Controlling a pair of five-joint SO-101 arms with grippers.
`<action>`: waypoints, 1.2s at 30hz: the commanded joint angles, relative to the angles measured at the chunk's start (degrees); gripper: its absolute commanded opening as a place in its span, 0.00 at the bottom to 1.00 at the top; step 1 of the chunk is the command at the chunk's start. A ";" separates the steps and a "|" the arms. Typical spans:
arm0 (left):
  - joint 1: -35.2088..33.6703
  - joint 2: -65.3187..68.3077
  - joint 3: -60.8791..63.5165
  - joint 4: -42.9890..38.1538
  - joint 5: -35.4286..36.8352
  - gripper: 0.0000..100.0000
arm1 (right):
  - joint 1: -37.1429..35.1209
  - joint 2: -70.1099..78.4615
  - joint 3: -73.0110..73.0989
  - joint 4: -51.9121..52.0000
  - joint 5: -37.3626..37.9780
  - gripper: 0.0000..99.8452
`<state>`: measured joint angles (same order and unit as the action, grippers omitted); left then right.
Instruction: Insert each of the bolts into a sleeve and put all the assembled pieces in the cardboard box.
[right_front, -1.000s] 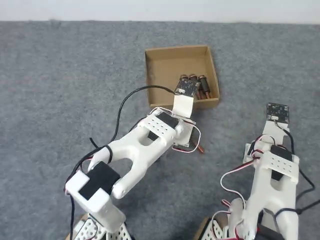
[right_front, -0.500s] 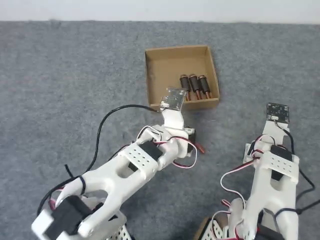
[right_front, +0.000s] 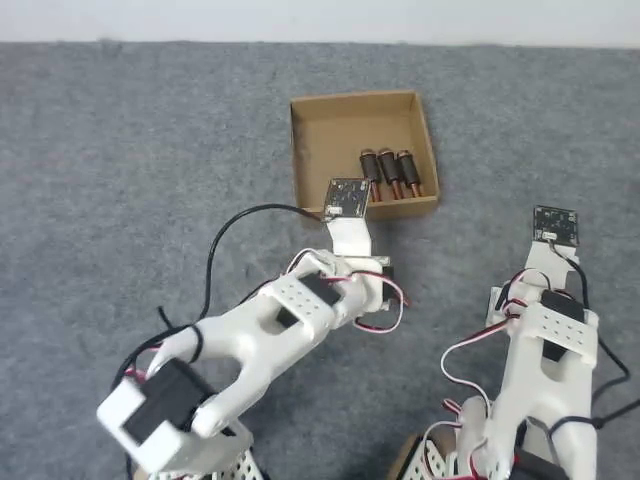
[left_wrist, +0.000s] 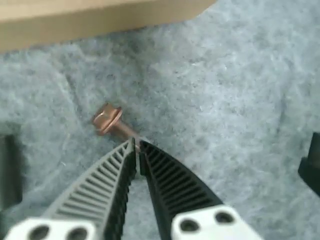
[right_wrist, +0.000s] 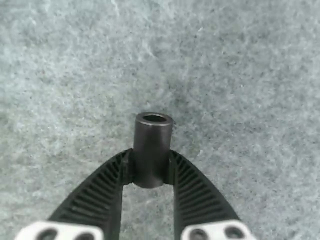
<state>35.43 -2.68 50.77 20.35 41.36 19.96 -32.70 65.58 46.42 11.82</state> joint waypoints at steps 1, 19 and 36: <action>-0.26 1.49 -7.60 5.71 5.63 0.01 | -0.84 -1.36 -1.32 -0.92 1.32 0.01; -2.55 2.55 -9.27 5.98 13.45 0.06 | -2.24 -1.36 -1.23 -0.92 3.08 0.01; -3.52 5.98 -11.38 8.62 14.59 0.09 | -2.24 -1.36 -1.23 -0.92 3.16 0.01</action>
<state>32.70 2.15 45.41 26.15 55.25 18.64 -32.70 65.58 46.42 13.85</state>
